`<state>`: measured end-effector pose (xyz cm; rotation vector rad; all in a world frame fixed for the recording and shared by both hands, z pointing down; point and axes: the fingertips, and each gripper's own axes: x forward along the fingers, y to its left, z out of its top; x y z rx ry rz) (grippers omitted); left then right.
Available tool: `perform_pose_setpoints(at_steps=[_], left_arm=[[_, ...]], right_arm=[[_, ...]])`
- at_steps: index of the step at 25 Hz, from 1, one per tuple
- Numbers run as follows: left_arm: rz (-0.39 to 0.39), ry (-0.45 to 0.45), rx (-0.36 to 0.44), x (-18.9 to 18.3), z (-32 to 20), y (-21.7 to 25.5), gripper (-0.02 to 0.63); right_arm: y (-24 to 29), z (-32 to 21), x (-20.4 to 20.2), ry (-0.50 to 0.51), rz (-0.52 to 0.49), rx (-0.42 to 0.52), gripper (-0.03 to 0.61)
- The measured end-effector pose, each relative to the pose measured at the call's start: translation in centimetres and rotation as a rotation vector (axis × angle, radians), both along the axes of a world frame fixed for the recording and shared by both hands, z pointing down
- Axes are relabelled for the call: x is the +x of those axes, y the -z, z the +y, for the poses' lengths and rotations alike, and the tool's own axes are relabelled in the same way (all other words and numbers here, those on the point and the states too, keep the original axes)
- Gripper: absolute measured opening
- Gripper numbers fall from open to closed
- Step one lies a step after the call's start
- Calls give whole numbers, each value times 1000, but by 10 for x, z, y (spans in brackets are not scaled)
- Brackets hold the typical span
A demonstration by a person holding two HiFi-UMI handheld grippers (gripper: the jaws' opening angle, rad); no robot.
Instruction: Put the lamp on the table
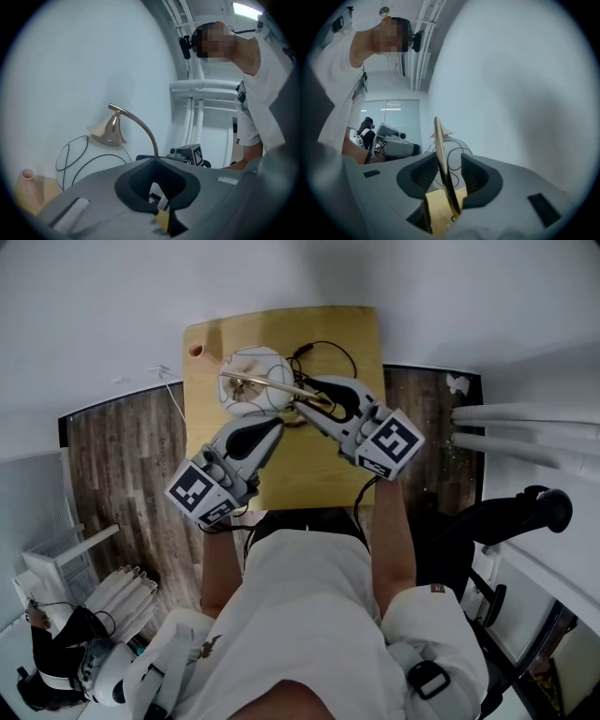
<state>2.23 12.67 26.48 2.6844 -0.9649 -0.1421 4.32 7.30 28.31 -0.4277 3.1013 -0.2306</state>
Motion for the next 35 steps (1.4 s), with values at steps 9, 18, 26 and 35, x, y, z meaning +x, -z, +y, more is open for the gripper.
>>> perform_pose_setpoints(at_steps=[9, 18, 26, 35], left_arm=[[8, 21, 15, -4, 4, 11, 0], [-6, 32, 35, 0, 15, 25, 0], [5, 62, 60, -3, 31, 46, 0], [15, 95, 71, -6, 50, 60, 0]], right_arm=[[23, 7, 19, -46, -3, 47, 152], [55, 35, 37, -80, 4, 112, 141], [78, 64, 31, -46, -12, 123, -11], [98, 90, 18, -7, -105, 98, -9]])
